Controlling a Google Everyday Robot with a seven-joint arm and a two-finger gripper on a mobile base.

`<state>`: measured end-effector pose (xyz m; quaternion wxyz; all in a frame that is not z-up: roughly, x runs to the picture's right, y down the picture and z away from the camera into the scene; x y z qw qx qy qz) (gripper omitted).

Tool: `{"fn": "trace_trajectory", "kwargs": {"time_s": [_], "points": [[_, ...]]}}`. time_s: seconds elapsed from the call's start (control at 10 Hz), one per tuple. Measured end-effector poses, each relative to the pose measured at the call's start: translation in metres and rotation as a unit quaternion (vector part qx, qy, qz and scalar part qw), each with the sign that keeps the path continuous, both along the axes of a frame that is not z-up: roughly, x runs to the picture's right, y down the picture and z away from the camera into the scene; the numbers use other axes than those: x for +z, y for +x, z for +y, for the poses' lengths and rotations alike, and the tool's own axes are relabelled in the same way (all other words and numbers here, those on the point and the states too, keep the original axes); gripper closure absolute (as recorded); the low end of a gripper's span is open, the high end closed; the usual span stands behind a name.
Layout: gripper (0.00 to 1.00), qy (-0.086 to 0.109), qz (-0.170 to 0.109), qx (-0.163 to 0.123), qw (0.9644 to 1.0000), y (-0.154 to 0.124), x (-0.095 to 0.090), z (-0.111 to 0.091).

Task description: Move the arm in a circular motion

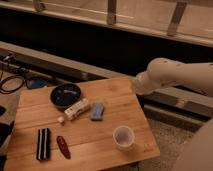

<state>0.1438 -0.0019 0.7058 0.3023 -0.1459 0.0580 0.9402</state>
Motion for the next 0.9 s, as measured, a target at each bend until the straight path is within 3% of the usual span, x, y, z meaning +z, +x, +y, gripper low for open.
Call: {"fn": "trace_trajectory", "kwargs": {"time_s": [0.2, 0.4, 0.6, 0.9], "points": [[0.86, -0.002, -0.031, -0.029, 0.9991, -0.031, 0.004, -0.004], [0.86, -0.007, -0.069, -0.068, 0.9952, -0.084, 0.012, -0.012], [0.86, -0.007, -0.103, -0.107, 0.9889, -0.130, 0.016, -0.020], [0.86, 0.010, -0.147, -0.171, 0.9742, -0.207, 0.021, -0.045]]}}
